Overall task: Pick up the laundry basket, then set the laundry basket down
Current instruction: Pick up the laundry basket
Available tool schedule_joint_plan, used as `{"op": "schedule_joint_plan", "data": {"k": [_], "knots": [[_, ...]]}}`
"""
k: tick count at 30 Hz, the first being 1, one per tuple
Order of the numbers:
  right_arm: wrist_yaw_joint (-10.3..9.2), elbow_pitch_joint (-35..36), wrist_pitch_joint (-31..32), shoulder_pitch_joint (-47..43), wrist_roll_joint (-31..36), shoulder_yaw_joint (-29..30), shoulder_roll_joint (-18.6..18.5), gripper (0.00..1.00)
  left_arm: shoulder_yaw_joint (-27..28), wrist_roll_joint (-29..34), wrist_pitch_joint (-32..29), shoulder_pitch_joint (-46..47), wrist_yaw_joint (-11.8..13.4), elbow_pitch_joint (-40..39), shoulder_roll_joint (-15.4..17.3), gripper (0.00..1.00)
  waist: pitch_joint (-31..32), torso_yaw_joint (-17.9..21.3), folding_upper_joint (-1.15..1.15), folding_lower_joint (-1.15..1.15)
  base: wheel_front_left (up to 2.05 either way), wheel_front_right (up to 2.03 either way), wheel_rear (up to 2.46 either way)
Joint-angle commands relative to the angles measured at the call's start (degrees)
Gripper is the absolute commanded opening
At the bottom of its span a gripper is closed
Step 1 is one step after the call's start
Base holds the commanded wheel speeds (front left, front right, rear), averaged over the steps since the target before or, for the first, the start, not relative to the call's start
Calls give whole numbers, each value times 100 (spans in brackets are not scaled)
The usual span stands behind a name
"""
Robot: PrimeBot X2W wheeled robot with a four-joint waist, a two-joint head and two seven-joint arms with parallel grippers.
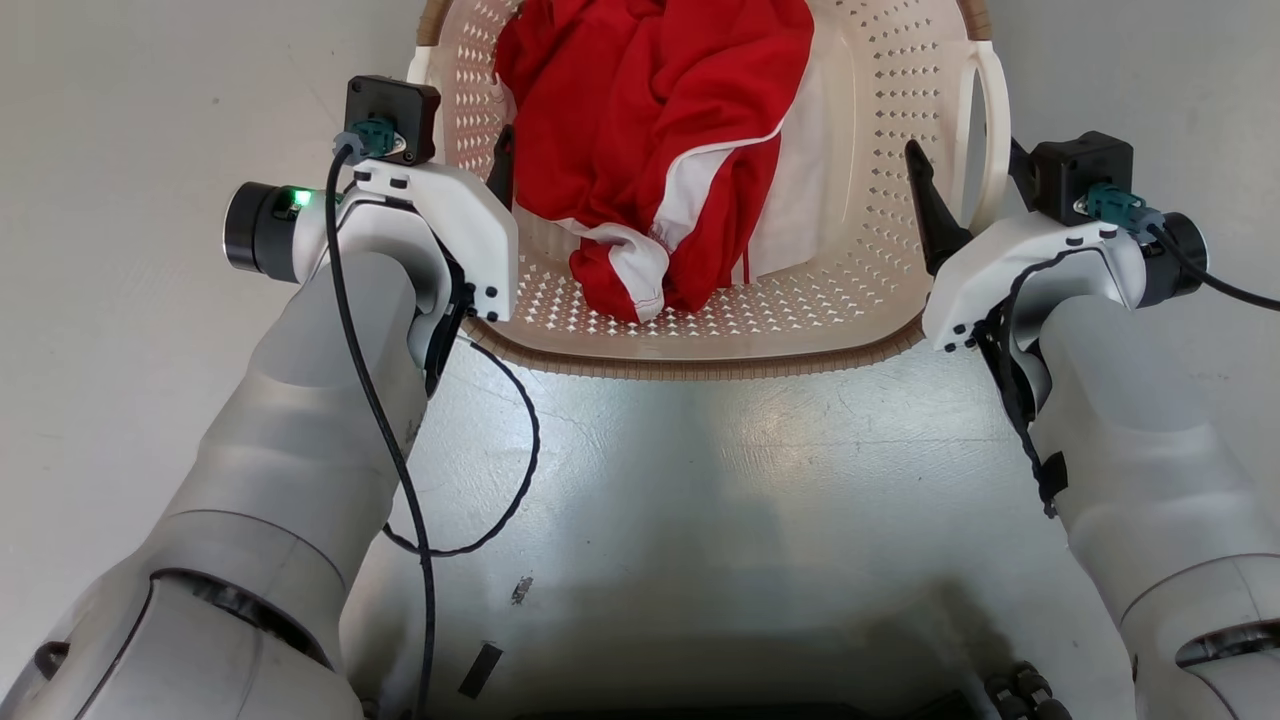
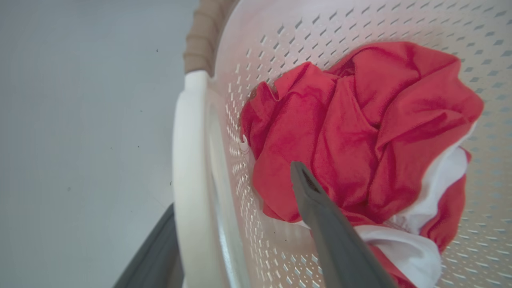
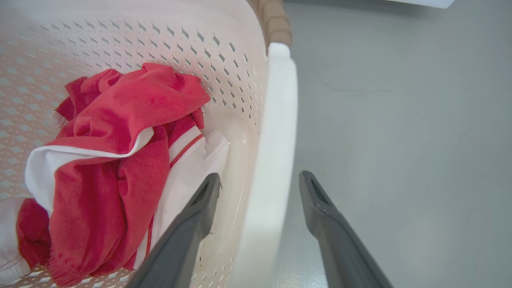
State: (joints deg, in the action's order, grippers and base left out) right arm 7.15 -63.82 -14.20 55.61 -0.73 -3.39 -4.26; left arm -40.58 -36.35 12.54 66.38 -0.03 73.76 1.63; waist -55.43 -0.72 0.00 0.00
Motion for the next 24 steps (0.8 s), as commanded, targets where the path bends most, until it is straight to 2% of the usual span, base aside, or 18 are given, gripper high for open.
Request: {"op": "schedule_joint_plan", "data": {"k": [1, 7, 8, 9, 10, 15, 24], "knots": [[34, 14, -80, -71, -53, -90, 137, 100, 48, -55, -3, -6, 27, -12, 148, 100, 0, 3, 0, 0, 0, 0, 0], [34, -57, -80, -25, -47, -77, 138, 100, 20, -76, 2, -11, 28, -3, 150, 100, 11, 7, 0, 0, 0, 0, 0], [34, -58, -80, -22, -65, -64, 138, 54, 13, -77, 3, -8, 25, -2, 150, 96, 13, 3, 0, 0, 0, 0, 0], [34, -71, -80, -24, -121, -68, 138, 0, 1, -75, 6, -5, 14, -1, 150, 20, 16, -8, 0, 0, 0, 0, 0], [34, -102, -80, -22, -151, -80, 138, 0, -17, -68, 10, -2, -2, 0, 149, 0, 21, -13, 0, 0, 0, 0, 0], [34, -444, -80, 28, -198, -109, 138, 0, -102, -1, 103, 3, 65, 3, 150, 0, 120, -35, 0, 0, 0, 0, 0], [34, -810, 74, -83, -492, -359, 138, 0, -206, -64, -133, -285, 30, 12, 137, 0, 542, -42, 0, 0, 0, 0, 0]]}}
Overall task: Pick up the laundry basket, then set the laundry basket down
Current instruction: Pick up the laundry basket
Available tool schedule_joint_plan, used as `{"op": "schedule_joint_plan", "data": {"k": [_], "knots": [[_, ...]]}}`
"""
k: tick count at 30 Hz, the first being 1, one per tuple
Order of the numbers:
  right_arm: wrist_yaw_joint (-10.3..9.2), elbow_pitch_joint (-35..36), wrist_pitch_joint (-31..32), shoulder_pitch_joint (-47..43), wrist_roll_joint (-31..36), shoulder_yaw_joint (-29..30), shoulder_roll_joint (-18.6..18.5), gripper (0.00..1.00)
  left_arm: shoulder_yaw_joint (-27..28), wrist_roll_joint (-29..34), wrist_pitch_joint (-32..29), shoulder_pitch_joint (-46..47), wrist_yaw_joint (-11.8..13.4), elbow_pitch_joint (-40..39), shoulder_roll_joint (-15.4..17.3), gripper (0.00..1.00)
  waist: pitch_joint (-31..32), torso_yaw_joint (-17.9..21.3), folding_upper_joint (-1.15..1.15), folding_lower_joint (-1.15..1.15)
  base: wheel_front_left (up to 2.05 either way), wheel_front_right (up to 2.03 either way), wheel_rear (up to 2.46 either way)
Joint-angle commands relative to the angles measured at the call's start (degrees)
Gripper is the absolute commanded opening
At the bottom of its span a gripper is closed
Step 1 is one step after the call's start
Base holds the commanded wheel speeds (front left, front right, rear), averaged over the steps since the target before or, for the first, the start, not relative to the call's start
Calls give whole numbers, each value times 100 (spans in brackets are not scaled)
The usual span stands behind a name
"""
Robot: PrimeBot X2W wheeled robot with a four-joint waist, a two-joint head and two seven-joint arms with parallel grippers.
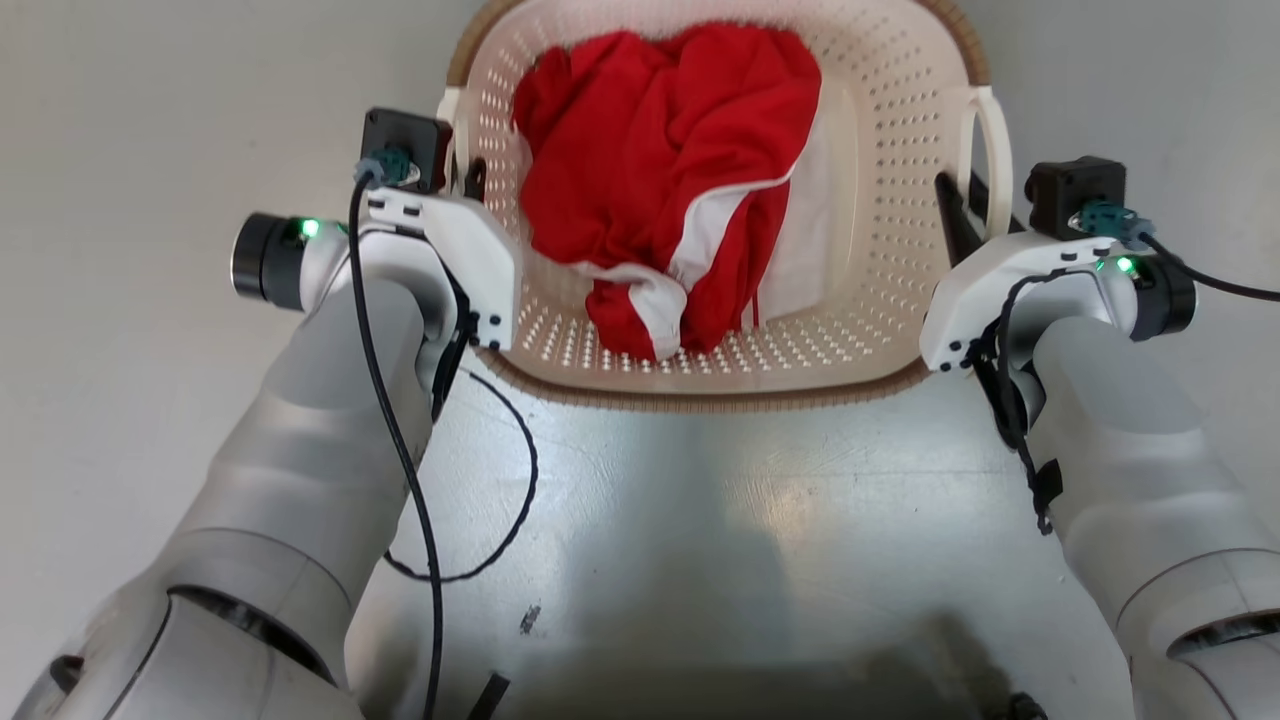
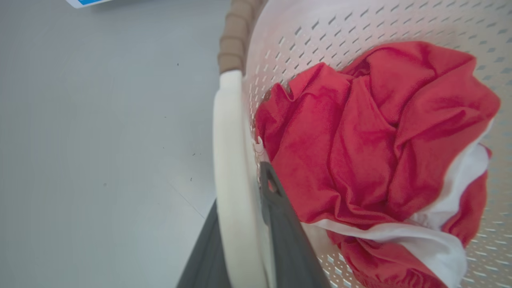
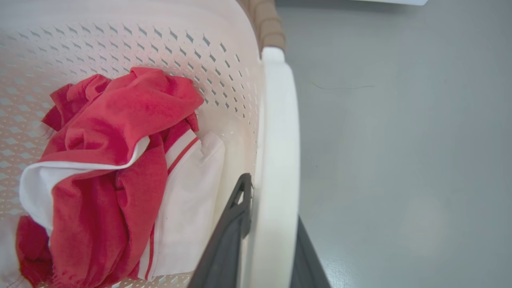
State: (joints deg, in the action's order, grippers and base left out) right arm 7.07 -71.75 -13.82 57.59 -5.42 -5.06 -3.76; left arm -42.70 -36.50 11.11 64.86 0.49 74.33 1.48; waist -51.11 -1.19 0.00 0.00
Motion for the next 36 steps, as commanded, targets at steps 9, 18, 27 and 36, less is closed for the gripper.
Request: {"op": "schedule_joint_plan", "data": {"k": [9, 18, 27, 36], "knots": [[42, 163, 541, -664, -1010, -1188, 88, 0, -80, -115, -278, -601, -52, -40, 184, 0, 895, 166, 0, 0, 0, 0, 0], [42, 425, 1167, -1208, -1901, -2079, 88, 0, -161, -197, -702, -1232, -143, -38, 283, 0, 1960, 365, 0, 0, 0, 0, 0], [42, 391, 1595, -1745, -2429, -2696, 88, 0, -274, -313, -1153, -2020, -251, -38, 225, 0, 3194, 473, 0, 0, 0, 0, 0], [42, 427, 1962, -2455, -2973, -3168, 88, 0, -562, -383, -1592, -2836, -442, -40, 147, 0, 4195, 516, 0, 0, 0, 0, 0]]}}
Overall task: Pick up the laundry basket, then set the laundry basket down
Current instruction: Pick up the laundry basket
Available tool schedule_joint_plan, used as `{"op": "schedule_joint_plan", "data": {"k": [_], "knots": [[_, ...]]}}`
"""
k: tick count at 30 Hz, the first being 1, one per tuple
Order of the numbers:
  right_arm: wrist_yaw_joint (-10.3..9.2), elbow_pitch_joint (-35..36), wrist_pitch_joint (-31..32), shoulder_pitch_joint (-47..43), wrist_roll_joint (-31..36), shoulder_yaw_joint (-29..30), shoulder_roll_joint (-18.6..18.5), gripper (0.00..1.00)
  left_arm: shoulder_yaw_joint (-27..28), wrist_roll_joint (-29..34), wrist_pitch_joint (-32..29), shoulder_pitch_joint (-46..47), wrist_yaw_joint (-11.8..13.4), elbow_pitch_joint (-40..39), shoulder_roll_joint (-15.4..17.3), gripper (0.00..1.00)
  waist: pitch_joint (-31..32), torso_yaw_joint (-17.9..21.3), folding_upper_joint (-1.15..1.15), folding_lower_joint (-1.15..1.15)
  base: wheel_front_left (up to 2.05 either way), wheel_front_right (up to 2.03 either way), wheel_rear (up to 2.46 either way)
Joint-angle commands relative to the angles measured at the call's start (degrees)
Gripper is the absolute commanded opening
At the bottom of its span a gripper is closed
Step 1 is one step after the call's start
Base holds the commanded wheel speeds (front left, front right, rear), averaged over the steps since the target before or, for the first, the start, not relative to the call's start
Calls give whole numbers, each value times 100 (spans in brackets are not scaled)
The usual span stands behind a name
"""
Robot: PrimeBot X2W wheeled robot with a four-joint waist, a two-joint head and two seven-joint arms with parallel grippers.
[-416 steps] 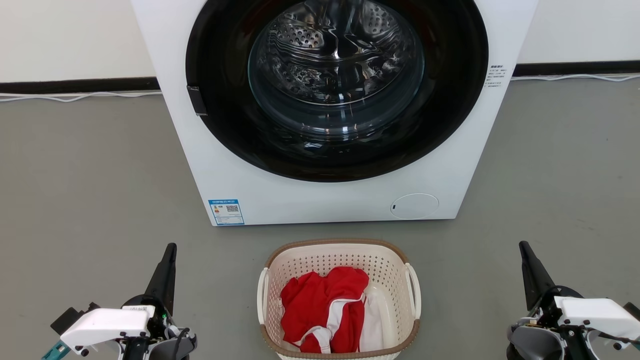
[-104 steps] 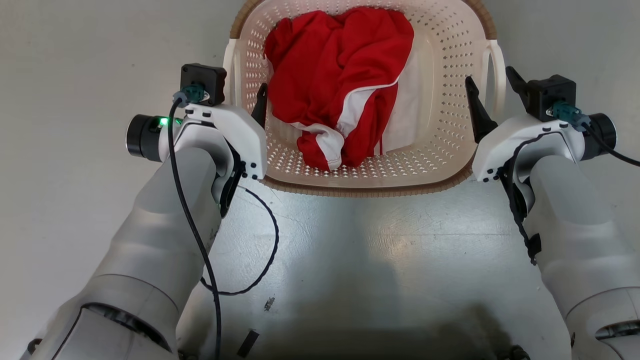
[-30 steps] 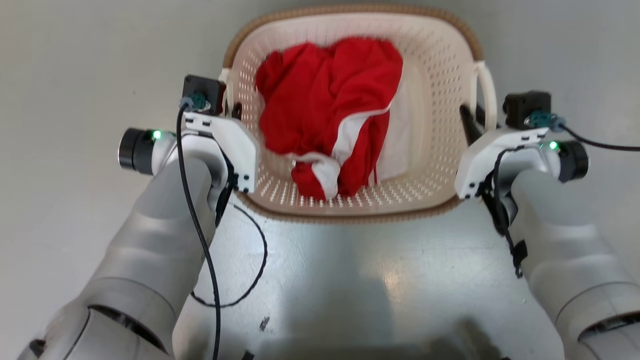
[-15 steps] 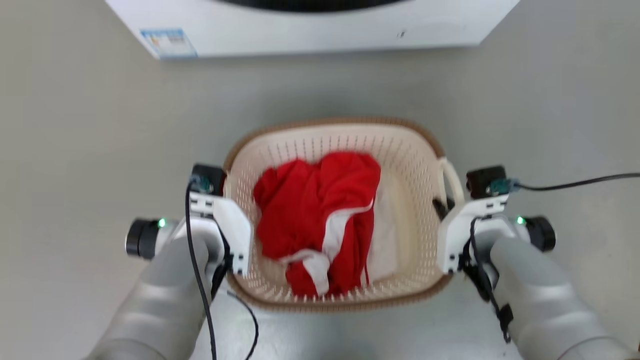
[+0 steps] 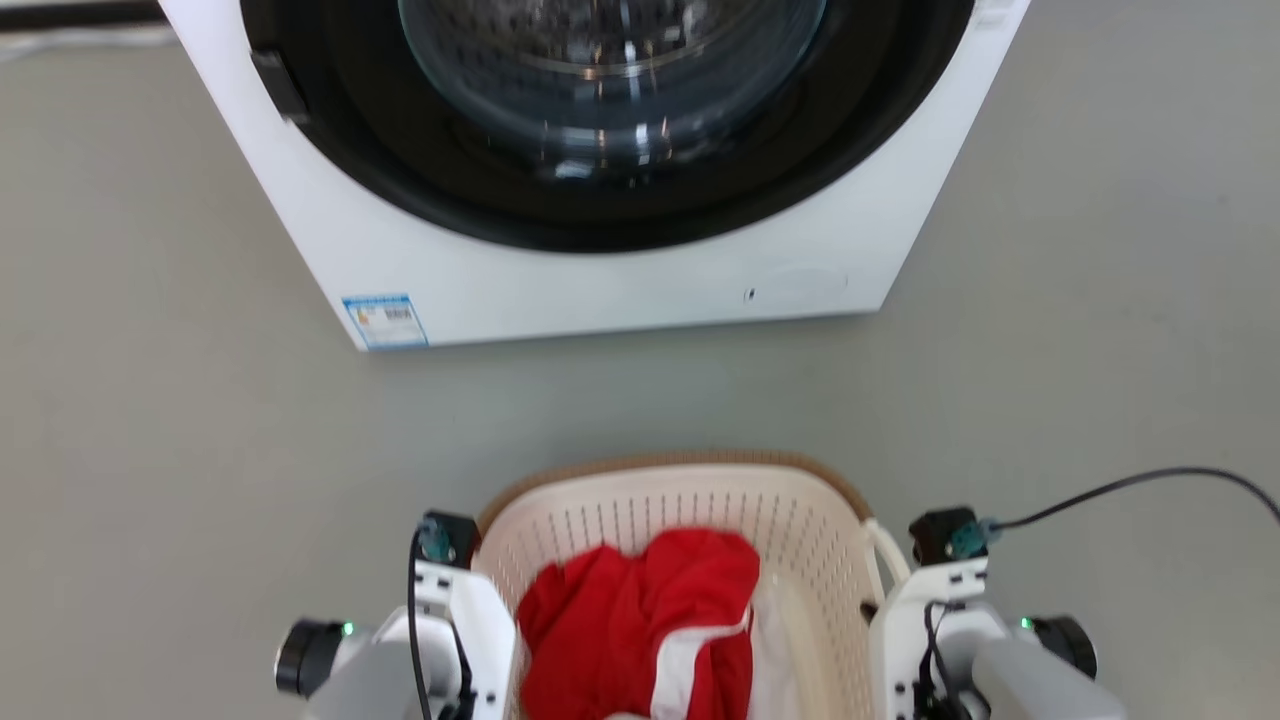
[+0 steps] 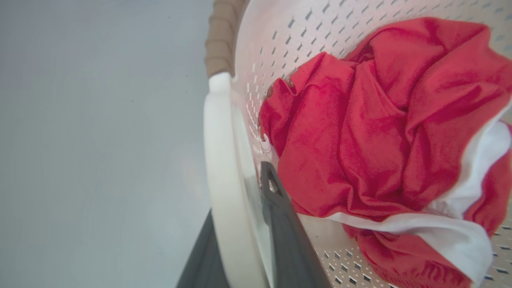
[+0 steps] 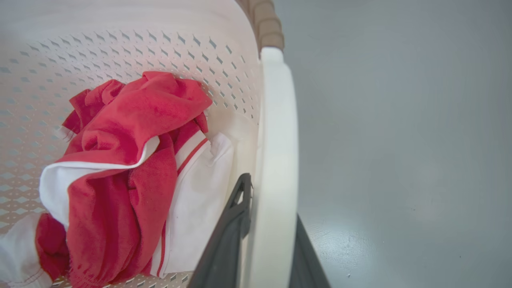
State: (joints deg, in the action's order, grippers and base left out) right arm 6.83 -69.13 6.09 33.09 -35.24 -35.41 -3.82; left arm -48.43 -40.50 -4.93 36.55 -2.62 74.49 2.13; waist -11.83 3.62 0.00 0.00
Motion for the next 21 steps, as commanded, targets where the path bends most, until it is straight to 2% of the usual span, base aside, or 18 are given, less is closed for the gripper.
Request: {"op": "schedule_joint_plan", "data": {"k": [1, 6, 11, 21], "knots": [[66, 184, 15, -70, -35, -192, 94, 0, -22, 5, -37, -80, -153, -70, 80, 0, 352, 43, 0, 0, 0, 0, 0], [66, 304, 187, -356, -244, -470, 94, 0, -176, -116, -245, -463, -208, -284, 77, 0, 723, 102, 0, 0, 0, 0, 0], [66, 404, 372, -587, -405, -752, 94, 0, -333, -262, -421, -812, -156, -503, 76, 0, 1076, 152, 0, 0, 0, 0, 0], [66, 381, 442, -626, -582, -969, 94, 0, -551, -500, -548, -963, -42, -781, 76, 0, 1271, 133, 0, 0, 0, 0, 0]]}}
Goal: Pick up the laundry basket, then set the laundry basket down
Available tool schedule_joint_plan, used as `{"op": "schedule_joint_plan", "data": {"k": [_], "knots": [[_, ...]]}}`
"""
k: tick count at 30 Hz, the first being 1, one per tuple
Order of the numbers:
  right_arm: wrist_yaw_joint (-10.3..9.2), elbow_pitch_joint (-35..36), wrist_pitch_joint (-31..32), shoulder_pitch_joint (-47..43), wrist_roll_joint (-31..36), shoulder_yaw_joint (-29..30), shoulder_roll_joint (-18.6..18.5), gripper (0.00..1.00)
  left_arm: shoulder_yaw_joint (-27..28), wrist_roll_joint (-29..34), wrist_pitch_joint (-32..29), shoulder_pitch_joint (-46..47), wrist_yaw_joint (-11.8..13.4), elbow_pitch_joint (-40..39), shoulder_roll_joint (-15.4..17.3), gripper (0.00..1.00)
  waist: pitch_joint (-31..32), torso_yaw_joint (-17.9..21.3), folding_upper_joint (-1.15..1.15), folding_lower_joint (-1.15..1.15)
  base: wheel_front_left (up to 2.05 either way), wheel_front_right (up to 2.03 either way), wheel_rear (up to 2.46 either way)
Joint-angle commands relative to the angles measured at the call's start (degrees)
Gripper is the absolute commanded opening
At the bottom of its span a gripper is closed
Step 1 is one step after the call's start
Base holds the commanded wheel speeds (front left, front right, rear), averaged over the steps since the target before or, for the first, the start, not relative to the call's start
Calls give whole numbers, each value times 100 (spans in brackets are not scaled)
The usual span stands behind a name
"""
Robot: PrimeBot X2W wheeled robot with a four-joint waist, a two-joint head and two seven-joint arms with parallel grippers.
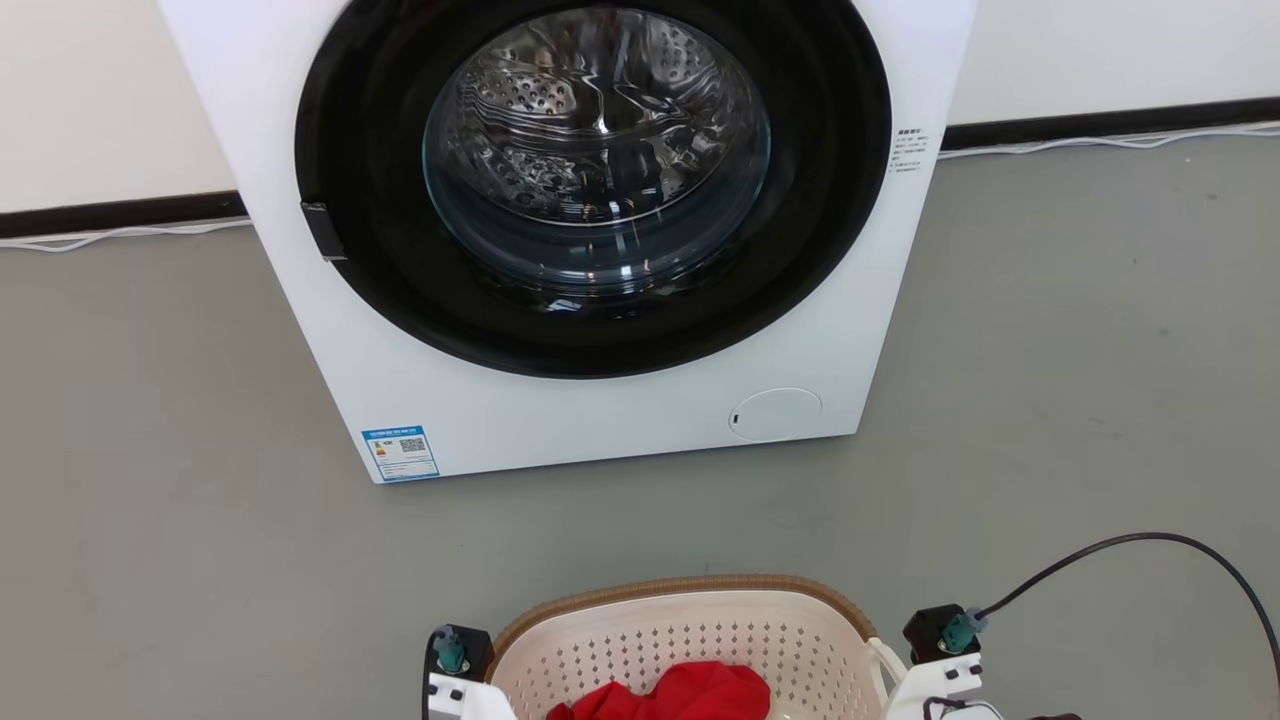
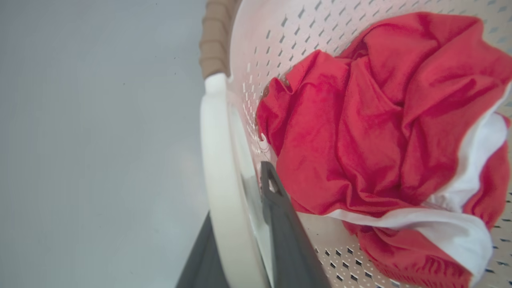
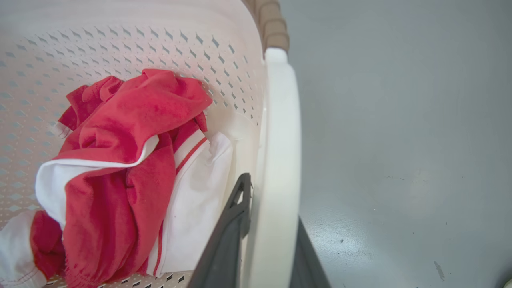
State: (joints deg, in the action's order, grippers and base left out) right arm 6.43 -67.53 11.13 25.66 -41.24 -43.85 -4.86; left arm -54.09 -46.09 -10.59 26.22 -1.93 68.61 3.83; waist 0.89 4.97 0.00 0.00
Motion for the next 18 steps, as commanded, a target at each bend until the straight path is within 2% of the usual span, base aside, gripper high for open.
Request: {"op": "schedule_joint_plan", "data": {"k": [1, 18], "knots": [[106, 209, -67, 118, -1, -138, 198, 0, -2, 36, 8, 62, -106, -187, -94, 0, 6, -11, 0, 0, 0, 0, 0], [106, 132, -131, 193, -252, -378, 198, 0, -205, -271, 100, 123, -78, -143, -95, 0, 35, -58, 0, 0, 0, 0, 0]]}}
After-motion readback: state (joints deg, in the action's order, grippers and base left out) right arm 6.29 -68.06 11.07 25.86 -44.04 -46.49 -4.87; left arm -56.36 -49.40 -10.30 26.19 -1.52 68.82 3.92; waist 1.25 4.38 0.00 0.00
